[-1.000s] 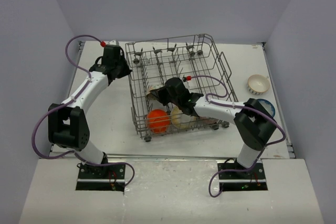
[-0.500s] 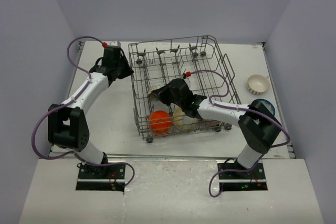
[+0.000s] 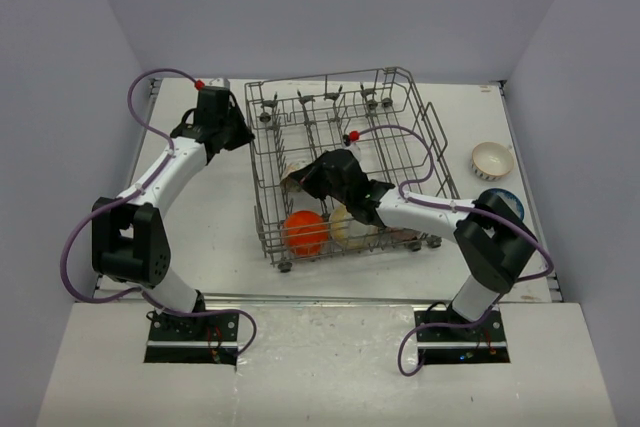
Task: Unload the bowls from the dish rack
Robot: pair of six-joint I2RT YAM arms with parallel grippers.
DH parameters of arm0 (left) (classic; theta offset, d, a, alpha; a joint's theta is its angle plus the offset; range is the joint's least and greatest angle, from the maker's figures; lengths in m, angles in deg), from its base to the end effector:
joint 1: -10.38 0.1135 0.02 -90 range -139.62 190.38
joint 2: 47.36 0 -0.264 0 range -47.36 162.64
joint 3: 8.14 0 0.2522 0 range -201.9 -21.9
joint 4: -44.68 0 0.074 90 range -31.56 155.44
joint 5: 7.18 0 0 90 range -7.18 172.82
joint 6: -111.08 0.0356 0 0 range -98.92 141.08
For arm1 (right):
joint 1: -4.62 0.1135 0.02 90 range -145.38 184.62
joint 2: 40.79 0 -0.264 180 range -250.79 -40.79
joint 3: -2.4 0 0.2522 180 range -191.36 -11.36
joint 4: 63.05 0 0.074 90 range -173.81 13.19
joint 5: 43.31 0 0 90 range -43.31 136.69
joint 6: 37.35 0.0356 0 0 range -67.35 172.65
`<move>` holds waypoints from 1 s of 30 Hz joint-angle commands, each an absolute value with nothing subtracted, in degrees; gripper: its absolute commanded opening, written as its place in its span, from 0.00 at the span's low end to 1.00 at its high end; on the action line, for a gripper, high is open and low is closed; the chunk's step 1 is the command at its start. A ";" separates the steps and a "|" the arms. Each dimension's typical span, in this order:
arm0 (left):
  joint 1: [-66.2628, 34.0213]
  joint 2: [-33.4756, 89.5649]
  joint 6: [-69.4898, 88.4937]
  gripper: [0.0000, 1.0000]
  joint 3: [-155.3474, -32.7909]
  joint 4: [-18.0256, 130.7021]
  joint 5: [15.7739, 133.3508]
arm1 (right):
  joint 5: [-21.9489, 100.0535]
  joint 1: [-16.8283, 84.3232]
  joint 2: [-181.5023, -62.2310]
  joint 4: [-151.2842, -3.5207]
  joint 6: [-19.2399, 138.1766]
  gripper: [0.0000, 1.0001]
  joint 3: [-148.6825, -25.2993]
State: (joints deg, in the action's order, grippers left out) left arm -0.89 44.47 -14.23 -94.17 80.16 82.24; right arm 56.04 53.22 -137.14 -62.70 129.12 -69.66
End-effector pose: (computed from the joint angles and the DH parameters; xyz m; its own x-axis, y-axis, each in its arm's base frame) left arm 0.3547 -0.0710 0.2796 -0.6453 -0.4608 -0.6094 -0.2084 0.8736 -0.4398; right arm 0.2549 0.2803 0.2279 -0.6869 0.6715 -0.2779 0.1107 0.4747 0.8732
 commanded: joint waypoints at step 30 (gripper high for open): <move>1.94 50.20 -11.00 0.00 -99.07 85.86 84.32 | 42.66 51.30 -122.96 -98.05 104.89 0.66 -95.26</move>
